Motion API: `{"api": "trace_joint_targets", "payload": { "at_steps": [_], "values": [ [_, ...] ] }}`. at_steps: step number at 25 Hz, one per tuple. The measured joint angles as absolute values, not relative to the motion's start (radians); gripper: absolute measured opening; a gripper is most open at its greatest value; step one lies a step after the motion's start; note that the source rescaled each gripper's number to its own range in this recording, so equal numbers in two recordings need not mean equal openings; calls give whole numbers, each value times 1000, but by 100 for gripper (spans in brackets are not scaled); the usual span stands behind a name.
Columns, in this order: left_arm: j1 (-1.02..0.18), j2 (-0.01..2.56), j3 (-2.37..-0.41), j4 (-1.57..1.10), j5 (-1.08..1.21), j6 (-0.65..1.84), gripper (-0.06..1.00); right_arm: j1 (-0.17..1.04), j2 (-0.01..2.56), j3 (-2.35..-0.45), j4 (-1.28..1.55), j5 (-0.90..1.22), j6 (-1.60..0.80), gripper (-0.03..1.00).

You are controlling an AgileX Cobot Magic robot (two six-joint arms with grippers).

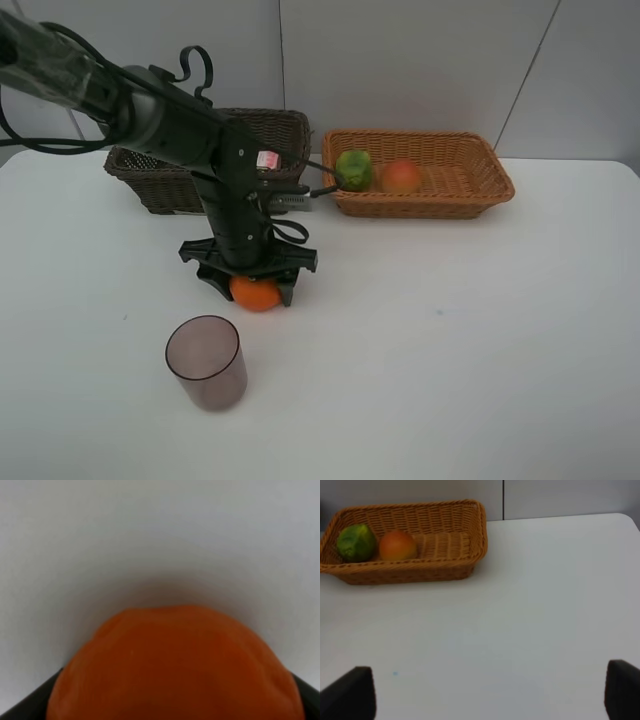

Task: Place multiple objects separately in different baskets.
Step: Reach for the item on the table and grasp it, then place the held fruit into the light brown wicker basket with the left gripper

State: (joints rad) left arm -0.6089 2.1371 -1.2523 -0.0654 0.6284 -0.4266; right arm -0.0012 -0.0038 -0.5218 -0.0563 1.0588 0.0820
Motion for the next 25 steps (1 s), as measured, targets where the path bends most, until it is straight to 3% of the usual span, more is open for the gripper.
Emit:
{"api": "trace_joint_targets", "payload": {
  "at_steps": [15,25],
  "values": [
    [-609,2088,-1256,-75,614,-406,91,-1,-4,-522,-56,1059,82,100],
    [-609,1954,-1483,-77,678,-351,91,-1,-4,-522,-56,1059,82,100]
  ]
}}
